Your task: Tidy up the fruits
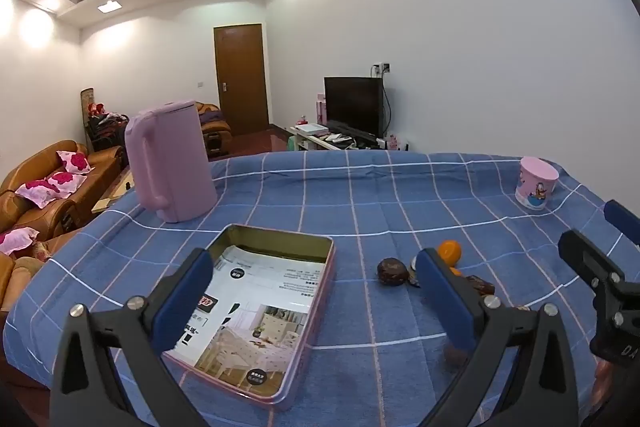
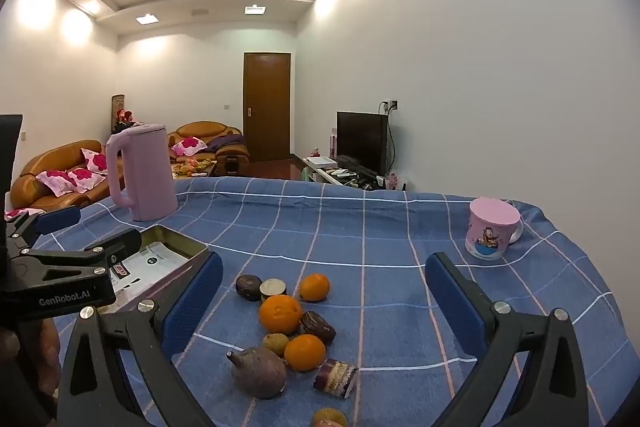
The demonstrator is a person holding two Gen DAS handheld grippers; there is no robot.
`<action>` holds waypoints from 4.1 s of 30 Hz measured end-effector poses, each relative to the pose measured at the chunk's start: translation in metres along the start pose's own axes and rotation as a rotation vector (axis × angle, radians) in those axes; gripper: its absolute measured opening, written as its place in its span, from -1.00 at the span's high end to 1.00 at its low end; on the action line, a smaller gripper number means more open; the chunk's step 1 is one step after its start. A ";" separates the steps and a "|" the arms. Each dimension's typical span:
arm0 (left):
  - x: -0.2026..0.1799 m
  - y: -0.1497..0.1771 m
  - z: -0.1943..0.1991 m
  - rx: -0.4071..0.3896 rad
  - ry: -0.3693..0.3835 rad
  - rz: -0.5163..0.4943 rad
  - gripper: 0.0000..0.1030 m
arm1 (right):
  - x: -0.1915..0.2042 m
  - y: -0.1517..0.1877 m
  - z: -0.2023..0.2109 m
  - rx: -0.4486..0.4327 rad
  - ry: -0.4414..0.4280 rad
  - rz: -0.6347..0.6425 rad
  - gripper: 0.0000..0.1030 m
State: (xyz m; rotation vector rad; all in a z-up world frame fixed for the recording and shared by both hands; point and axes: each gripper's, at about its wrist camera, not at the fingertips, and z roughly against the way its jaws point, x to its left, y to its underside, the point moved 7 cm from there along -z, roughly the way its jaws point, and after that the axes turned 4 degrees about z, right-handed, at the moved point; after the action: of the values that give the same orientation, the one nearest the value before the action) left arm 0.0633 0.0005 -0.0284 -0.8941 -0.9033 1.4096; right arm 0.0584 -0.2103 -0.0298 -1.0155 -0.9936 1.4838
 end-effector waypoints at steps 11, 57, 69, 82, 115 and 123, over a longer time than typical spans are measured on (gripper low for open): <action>-0.005 0.004 -0.001 0.004 0.013 0.012 -1.00 | 0.001 0.001 0.000 0.002 0.001 0.003 -0.98; 0.003 0.010 -0.002 0.010 0.010 0.018 -1.00 | 0.011 0.014 0.001 0.028 -0.020 -0.004 -0.98; 0.003 0.009 -0.002 0.011 0.009 0.016 -1.00 | 0.012 0.014 0.000 0.033 -0.021 -0.004 -0.98; 0.004 0.010 -0.002 0.013 0.010 0.017 -1.00 | 0.012 0.016 0.000 0.040 -0.021 -0.003 -0.98; -0.070 0.072 -0.008 0.131 0.195 -0.072 -1.00 | -0.004 0.131 -0.018 0.328 -0.093 -0.037 0.30; -0.095 0.084 -0.015 0.185 0.246 -0.096 -1.00 | -0.022 0.129 -0.010 0.301 -0.068 -0.068 0.43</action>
State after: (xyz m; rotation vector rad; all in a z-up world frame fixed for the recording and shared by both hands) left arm 0.0453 -0.0955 -0.1098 -0.8507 -0.6114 1.2468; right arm 0.0332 -0.2469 -0.1532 -0.7126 -0.8131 1.5638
